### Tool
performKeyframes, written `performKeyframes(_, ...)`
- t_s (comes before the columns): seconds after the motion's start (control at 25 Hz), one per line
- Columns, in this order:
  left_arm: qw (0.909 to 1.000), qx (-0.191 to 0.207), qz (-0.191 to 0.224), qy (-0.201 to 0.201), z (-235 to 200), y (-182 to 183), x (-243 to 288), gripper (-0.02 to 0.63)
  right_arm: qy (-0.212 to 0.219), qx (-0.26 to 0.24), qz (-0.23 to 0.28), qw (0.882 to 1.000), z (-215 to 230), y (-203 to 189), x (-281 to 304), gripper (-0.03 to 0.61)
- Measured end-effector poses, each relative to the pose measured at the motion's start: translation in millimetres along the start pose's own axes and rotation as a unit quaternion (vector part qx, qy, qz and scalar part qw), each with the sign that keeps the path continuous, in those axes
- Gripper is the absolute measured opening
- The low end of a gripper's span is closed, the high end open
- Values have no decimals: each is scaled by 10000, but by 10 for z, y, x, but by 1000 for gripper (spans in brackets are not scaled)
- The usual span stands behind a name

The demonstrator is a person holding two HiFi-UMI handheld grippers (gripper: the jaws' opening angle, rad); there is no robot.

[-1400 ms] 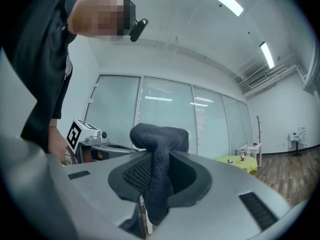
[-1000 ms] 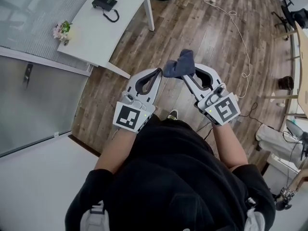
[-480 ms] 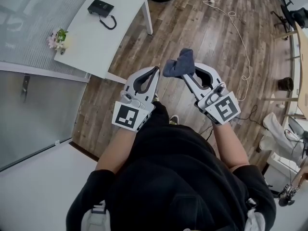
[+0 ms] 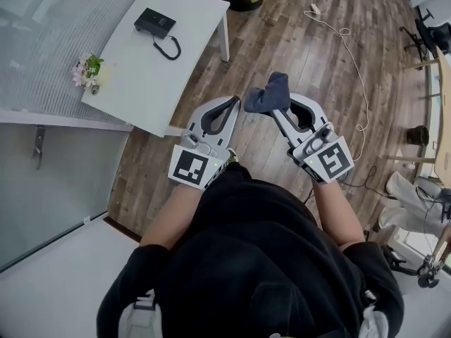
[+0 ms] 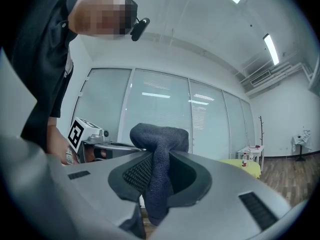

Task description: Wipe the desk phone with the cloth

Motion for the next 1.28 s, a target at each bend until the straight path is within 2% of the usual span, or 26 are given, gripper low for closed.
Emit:
performKeyframes(0.28,10000,-56,-13,-55,-620,-46,-5,9,-88,-40,-59,9999,68,-56,613,89)
performKeyframes(0.68,9998,-78,-153,-62,-1033,-120,33,9,-95,-29,-68,9999,226,-90,1038,89)
performKeyframes(0.88,9998,-113,-90,163,-1213,-110,170,9,122,69,68,9999,386,-73,1221,88)
performKeyframes(1.04,9992,-85,-113,371,-1437,-116,359,9,263,34,-10,9996,637,-145,1458,88)
performKeyframes(1.28,9970,-86,-114,760,-1757,-94,714,9,715,81,-51,9974,1011,-228,1839,89)
Point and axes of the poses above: the fingertips, and each gripper's own axes: x forward along the fingers, z to its right, y out of its top, the point moved 2 cm from there along -x, backward along the fingers, and after that the axes turned 12 degrees about -y, right-handed, at the moved point
